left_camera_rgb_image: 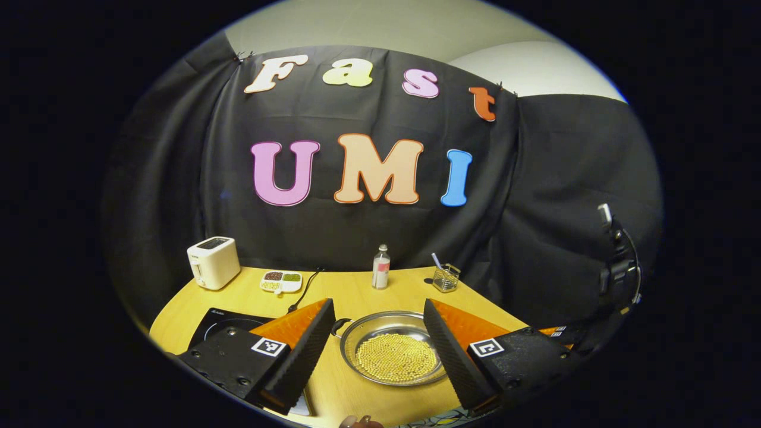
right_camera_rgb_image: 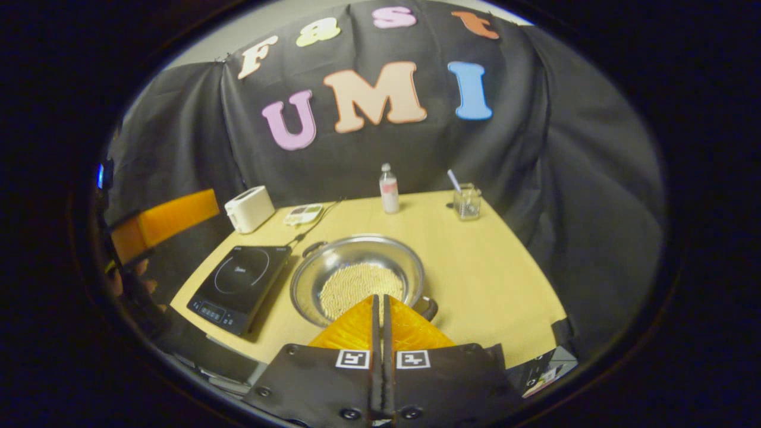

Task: First push the handle of the pot to place it horizontally, then grasp the pot with both hands and set it on the induction cooktop.

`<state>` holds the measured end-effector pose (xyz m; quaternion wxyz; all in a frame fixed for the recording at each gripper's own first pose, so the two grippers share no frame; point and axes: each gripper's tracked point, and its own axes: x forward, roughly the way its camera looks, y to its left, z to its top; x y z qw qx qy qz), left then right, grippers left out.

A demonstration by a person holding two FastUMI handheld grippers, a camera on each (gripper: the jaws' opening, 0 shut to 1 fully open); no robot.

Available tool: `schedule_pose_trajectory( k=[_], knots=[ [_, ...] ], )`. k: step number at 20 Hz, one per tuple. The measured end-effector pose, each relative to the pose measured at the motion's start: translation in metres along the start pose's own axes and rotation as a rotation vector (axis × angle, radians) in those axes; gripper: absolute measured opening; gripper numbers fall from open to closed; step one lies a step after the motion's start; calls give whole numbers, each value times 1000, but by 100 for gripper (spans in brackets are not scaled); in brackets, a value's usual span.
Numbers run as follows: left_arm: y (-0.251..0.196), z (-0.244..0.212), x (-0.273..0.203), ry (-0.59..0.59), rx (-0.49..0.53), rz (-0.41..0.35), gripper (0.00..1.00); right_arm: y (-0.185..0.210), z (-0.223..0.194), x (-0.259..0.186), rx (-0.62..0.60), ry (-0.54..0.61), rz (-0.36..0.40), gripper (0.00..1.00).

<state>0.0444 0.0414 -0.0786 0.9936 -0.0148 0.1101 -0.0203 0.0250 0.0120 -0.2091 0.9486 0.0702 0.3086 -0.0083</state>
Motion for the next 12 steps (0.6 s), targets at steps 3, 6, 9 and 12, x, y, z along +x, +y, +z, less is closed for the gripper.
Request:
schedule_pose_trajectory(
  k=[3, 6, 9, 12],
  knots=[
    [8, -4, 14, 15, -41, 64, 96, -14, -36, 29, -21, 116, 41, 3],
    [16, 0, 26, 3, -57, 138, 96, -22, -61, 49, -33, 205, 95, 2],
    [24, 1, 31, 1, -33, 203, 96, -28, -80, 65, -38, 268, 131, 3],
    [29, -5, 33, 23, -33, 254, 97, -30, -94, 72, -54, 317, 169, 3]
  ],
)
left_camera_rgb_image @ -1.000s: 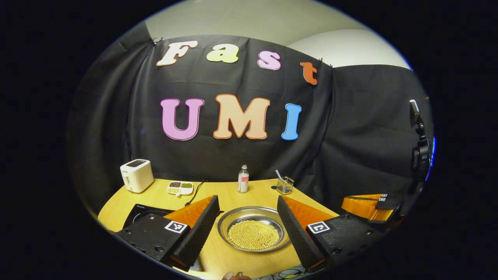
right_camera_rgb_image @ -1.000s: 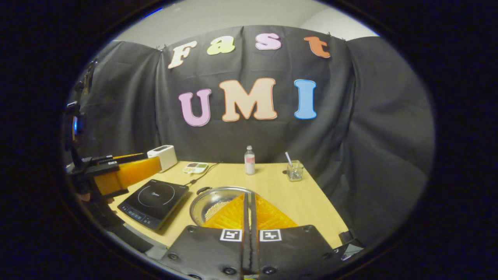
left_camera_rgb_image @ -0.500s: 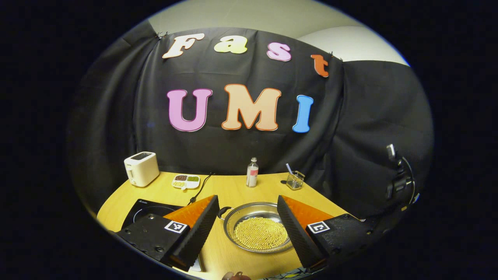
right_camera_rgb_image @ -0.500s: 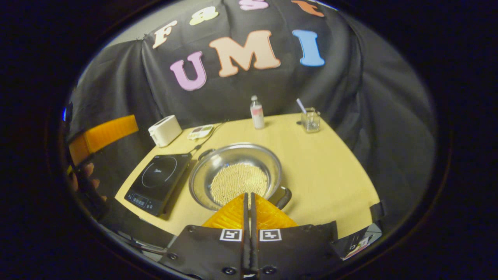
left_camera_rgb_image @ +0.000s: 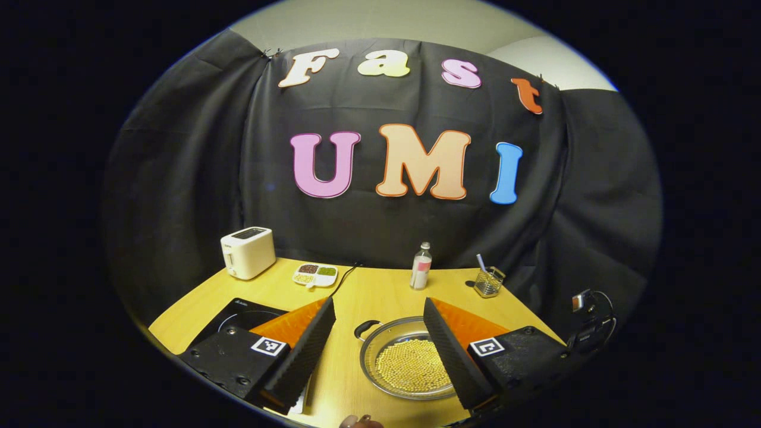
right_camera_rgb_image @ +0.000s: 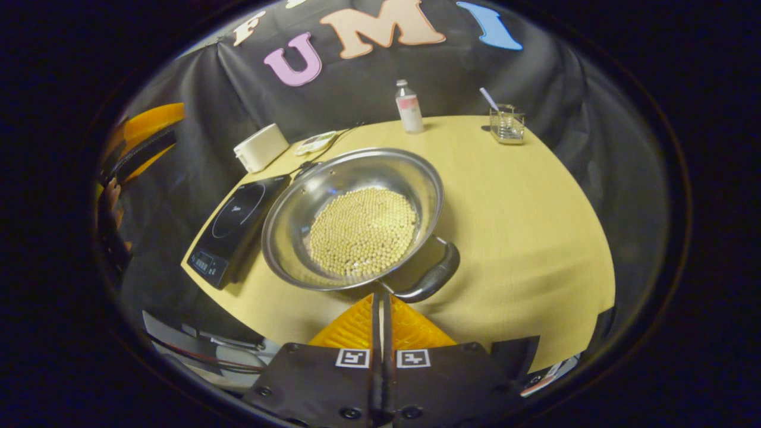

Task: First push the handle of the pot to place it horizontally, then grasp the pot with both hands and set it on the induction cooktop.

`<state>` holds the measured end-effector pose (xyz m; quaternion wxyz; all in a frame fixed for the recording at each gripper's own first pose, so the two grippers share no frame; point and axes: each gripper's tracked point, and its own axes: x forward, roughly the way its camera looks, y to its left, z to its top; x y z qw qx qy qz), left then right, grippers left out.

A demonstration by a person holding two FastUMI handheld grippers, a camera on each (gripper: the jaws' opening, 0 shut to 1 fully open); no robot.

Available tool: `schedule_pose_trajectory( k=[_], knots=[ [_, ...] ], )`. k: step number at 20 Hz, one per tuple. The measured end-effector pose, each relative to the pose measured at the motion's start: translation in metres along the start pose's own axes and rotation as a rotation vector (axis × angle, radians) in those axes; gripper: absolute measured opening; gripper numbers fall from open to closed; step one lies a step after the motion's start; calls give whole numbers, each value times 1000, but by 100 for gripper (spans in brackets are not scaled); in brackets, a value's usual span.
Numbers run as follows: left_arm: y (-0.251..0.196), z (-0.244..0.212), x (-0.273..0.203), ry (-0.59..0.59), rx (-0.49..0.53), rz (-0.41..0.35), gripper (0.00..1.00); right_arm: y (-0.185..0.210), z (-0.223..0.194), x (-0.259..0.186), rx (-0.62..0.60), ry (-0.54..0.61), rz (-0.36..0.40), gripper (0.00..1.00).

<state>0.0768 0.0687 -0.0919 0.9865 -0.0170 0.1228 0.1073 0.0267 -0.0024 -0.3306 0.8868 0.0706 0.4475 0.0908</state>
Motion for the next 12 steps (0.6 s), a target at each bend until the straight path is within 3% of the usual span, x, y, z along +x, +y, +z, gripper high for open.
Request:
schedule_pose_trajectory(
  k=[4, 12],
  knots=[
    [6, -3, -4, 16, -2, 59, 96, -1, -7, 9, -27, 43, 45, 2],
    [8, -8, -7, 35, -2, 127, 97, -27, 8, 18, -52, 54, 44, 2]
  ],
)
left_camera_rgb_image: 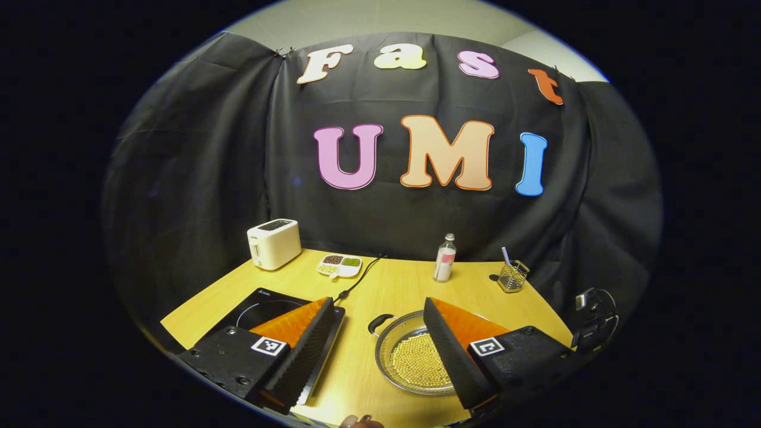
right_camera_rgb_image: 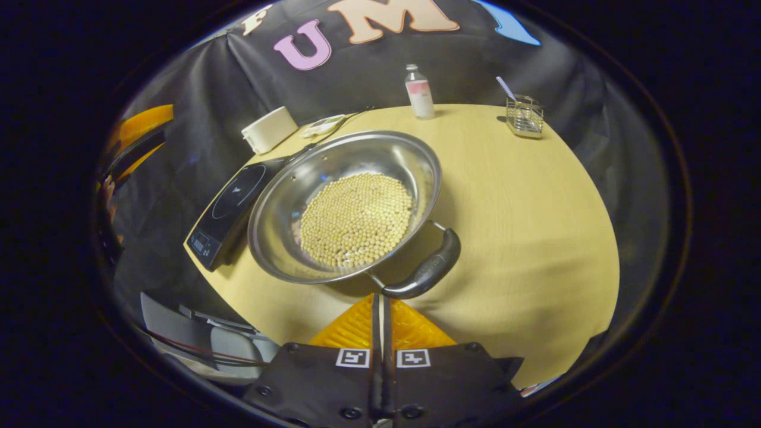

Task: First push the handle of the pot to place it horizontally, then grasp the pot with both hands and set it on the induction cooktop.

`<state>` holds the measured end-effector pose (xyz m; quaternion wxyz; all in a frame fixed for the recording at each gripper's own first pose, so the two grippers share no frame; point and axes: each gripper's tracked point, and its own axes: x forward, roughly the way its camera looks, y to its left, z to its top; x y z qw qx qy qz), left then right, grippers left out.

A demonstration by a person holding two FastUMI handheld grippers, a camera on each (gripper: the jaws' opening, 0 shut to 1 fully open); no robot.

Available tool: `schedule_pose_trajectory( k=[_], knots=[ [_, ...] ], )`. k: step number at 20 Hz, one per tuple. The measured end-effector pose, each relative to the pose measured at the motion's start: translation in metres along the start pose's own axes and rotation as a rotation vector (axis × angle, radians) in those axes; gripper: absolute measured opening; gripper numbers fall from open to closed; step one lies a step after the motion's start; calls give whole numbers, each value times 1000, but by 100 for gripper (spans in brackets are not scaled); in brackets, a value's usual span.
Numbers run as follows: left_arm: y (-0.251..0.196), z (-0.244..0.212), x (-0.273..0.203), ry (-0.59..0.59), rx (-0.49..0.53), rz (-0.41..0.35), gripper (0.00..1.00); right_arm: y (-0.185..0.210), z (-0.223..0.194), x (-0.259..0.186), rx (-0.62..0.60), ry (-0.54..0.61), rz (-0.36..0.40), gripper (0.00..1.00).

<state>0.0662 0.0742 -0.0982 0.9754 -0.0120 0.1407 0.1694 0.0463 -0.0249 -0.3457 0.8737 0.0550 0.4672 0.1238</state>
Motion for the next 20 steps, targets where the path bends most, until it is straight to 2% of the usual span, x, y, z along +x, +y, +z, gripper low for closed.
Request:
schedule_pose_trajectory(
  k=[3, 4, 6, 11, 12, 13, 20],
  knots=[
    [1, 0, -1, 0, -6, 17, 97, -10, 6, 4, -13, -1, -5, 2],
    [1, 0, -1, -2, -6, 22, 94, -14, 10, 6, -19, -3, -8, 2],
    [3, -2, -1, 1, -9, 32, 97, -21, 17, 8, -23, -8, -16, 2],
    [8, -6, -1, 16, -25, 55, 96, -39, 33, 17, -35, -22, -40, 2],
    [9, -6, -2, 17, -23, 60, 94, -41, 37, 18, -36, -25, -44, 2],
    [11, -6, -2, 16, -23, 64, 97, -43, 40, 20, -36, -26, -47, 2],
    [21, -7, -2, 21, -38, 89, 97, -55, 54, 27, -48, -31, -68, 2]
  ],
)
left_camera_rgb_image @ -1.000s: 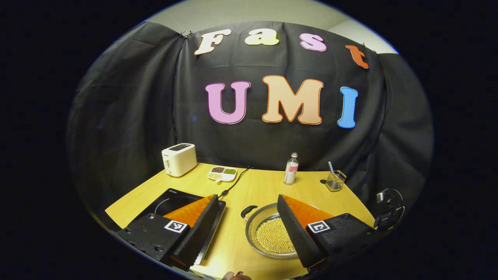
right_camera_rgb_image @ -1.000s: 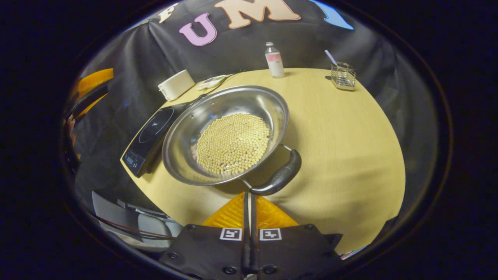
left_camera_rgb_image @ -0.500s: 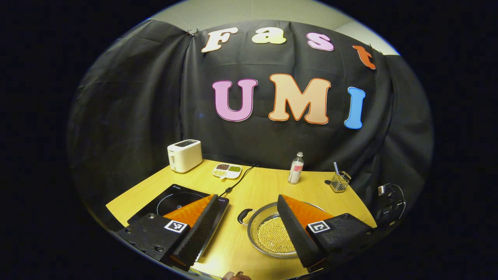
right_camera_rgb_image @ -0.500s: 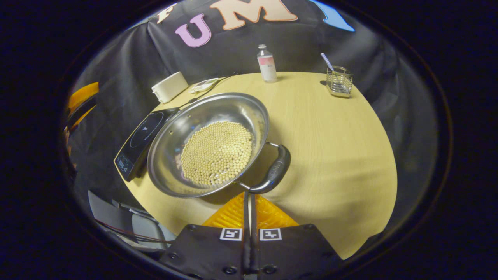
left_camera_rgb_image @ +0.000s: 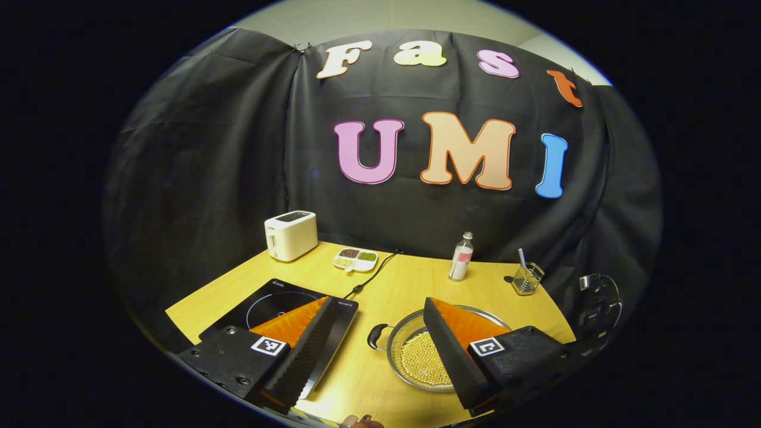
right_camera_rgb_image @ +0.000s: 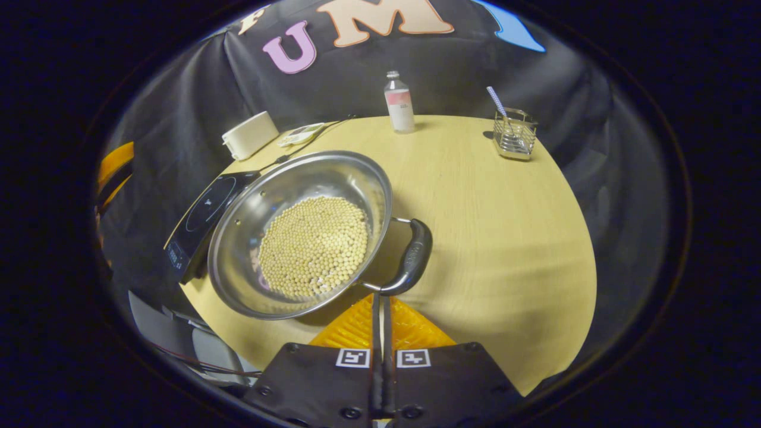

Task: First push the handle of the pot to place it horizontally, then grasp the pot with both hands and set it on the induction cooktop.

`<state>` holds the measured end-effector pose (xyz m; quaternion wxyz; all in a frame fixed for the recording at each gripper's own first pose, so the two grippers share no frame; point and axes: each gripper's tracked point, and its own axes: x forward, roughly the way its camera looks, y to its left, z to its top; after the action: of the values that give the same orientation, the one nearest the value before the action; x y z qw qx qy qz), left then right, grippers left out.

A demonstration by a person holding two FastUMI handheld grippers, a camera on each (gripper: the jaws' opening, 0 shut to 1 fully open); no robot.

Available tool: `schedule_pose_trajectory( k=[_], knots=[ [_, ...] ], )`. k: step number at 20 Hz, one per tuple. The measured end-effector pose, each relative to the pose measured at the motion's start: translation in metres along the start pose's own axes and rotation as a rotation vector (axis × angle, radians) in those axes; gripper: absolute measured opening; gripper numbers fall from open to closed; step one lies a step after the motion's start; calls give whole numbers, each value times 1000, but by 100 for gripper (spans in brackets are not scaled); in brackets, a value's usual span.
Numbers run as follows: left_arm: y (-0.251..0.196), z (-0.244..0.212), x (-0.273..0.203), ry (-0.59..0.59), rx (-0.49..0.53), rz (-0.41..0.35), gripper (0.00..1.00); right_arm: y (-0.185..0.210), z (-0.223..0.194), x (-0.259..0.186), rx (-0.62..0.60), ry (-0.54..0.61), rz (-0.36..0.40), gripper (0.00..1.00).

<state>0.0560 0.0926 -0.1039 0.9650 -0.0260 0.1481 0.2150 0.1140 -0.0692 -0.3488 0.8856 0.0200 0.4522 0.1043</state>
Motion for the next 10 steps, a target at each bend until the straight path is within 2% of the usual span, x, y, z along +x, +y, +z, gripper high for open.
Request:
schedule_pose_trajectory(
  k=[2, 3, 4, 9, 10],
  knots=[
    [3, 0, -1, 2, 2, 7, 94, -2, 3, 3, -1, -1, -5, 2],
    [4, -3, -2, 5, 3, 10, 94, -3, 3, 2, 0, -1, -7, 0],
    [6, -3, -2, 7, 1, 12, 97, -4, 4, 2, 3, 0, -8, 2],
    [9, -4, -3, 4, -14, 11, 94, -3, 4, 0, 3, -8, -14, 2],
    [8, -5, -2, 6, -18, 6, 97, -4, 5, -3, 10, -13, -15, 2]
  ],
)
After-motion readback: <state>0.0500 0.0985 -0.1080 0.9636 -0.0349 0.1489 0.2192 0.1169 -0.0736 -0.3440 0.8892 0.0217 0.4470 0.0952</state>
